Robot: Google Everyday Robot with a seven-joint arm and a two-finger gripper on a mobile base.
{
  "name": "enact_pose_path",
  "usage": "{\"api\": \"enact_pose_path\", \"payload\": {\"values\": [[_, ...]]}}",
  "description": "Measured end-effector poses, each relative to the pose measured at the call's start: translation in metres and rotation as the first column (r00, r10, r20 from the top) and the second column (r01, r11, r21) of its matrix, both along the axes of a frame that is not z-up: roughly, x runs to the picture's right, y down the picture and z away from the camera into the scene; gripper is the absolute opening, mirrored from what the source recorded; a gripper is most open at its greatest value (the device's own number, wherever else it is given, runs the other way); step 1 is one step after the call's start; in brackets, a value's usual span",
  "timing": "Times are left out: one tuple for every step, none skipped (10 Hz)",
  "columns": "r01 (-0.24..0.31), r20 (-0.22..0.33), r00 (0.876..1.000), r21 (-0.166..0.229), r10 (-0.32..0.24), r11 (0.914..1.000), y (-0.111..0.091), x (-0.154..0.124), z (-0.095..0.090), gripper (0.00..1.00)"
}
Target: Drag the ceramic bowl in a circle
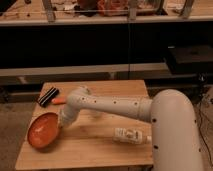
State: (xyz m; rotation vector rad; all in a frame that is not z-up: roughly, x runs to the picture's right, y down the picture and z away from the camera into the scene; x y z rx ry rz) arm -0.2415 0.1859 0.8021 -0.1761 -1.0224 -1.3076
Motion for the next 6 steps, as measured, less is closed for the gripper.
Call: {"api": "enact_pose_path", "payload": {"values": [[-0.031,-0.029,0.999,-0.02,0.03,0.9993,-0.004,0.01,0.006,0.0],[-0.054,-0.057,0.997,-0.034,0.052,0.998,-0.004,0.024,0.009,0.0],[-0.069,-0.082,0.995,-0.041,0.065,0.9968,-0.002,0.039,0.008,0.0],[-0.077,-0.1,0.992,-0.046,0.073,0.9959,0.001,0.051,0.006,0.0],[-0.088,-0.129,0.988,-0.053,0.08,0.9948,0.008,0.071,0.002,0.0],[-0.095,-0.148,0.985,-0.058,0.086,0.9938,0.015,0.088,-0.005,0.0]]}}
